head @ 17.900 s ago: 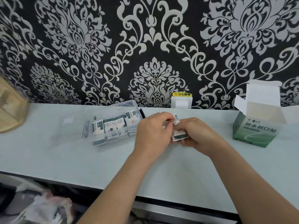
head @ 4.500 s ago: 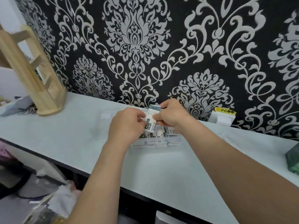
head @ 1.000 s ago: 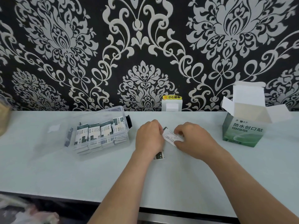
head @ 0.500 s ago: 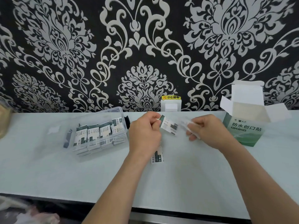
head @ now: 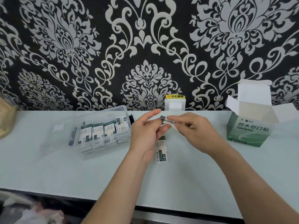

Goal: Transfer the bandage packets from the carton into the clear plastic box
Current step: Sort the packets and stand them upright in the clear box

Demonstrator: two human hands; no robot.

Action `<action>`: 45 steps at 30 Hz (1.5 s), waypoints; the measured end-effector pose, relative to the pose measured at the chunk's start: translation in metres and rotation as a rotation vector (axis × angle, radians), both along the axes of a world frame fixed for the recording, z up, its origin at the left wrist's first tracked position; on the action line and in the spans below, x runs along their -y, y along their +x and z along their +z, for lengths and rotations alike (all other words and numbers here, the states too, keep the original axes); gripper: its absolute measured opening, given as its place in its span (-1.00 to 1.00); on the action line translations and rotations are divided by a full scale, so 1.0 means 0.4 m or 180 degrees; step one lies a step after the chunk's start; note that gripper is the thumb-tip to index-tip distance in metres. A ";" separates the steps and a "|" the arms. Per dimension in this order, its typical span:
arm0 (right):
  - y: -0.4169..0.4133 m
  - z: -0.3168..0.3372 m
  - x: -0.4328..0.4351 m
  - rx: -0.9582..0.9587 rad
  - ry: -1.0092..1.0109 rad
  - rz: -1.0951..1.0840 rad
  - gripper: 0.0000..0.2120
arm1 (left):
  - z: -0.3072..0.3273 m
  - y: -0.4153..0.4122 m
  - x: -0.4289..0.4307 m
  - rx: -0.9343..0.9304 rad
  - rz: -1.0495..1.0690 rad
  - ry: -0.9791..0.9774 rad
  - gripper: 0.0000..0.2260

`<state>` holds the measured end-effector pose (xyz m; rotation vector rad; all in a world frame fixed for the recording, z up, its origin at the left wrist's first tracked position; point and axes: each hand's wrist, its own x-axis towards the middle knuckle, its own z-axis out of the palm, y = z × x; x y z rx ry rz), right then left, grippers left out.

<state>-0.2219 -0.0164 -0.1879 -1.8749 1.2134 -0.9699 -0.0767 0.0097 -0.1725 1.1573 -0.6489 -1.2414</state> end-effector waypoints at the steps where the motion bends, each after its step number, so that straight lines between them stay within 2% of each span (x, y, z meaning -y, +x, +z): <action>1: 0.002 0.002 -0.001 0.0037 0.0036 -0.0010 -0.74 | -0.001 -0.001 0.001 0.0008 0.0005 -0.0023 -0.76; 4: 0.012 0.011 -0.010 0.0269 0.0310 0.0133 -0.83 | -0.002 -0.001 0.000 0.0081 0.0012 -0.0042 -0.76; 7: 0.016 0.007 -0.010 0.0384 0.0355 0.0173 -0.81 | 0.000 -0.002 0.003 0.0107 -0.0006 -0.0023 -0.79; 9: 0.009 0.007 -0.003 0.0554 0.0514 -0.0062 -0.91 | -0.005 -0.003 0.007 0.0257 -0.0100 -0.0026 -0.77; 10: 0.002 0.003 0.004 0.0567 0.0628 -0.0251 -0.88 | -0.010 -0.004 0.008 0.0469 -0.0194 -0.0032 -0.76; 11: -0.007 -0.002 0.010 0.0502 0.0689 -0.0460 -0.85 | -0.021 -0.001 0.010 0.0904 -0.0323 -0.0067 -0.74; 12: -0.017 -0.009 0.017 0.0326 0.0646 -0.0654 -0.84 | -0.031 0.006 0.013 0.1687 -0.0492 -0.0138 -0.69; 14: -0.030 -0.016 0.023 -0.0112 0.0551 -0.0895 -0.88 | -0.048 0.023 0.015 0.3743 -0.1107 -0.0204 -0.56; 15: -0.033 -0.016 0.024 -0.0310 0.0570 -0.0949 -0.89 | -0.054 0.028 0.015 0.4510 -0.1474 -0.0165 -0.51; 16: -0.034 -0.020 0.026 -0.0469 0.0647 -0.0954 -0.90 | -0.058 0.033 0.016 0.4900 -0.1765 -0.0052 -0.50; 17: -0.033 -0.023 0.025 -0.0579 0.0745 -0.0942 -0.92 | -0.063 0.037 0.018 0.4986 -0.1931 0.0104 -0.49; 23: -0.021 -0.022 0.014 -0.0589 0.1040 -0.0786 -0.89 | -0.071 0.036 0.040 0.4437 -0.1599 0.0424 -0.65; 29: -0.019 -0.015 0.010 -0.0473 0.1179 -0.0748 -0.87 | -0.074 0.025 0.036 0.4321 -0.1117 0.0466 -0.81; 35: -0.019 -0.020 0.015 -0.0467 0.1059 -0.0839 -0.86 | -0.066 0.011 0.025 0.4735 -0.0809 0.0089 -0.85; 40: -0.003 -0.015 0.013 0.0065 0.1217 -0.0570 -0.87 | -0.052 -0.005 0.024 0.3512 -0.0618 -0.0220 -0.87; 45: 0.009 0.014 -0.009 0.0903 0.1723 0.0050 -0.71 | -0.076 -0.025 0.025 0.3188 -0.0293 -0.0406 -0.84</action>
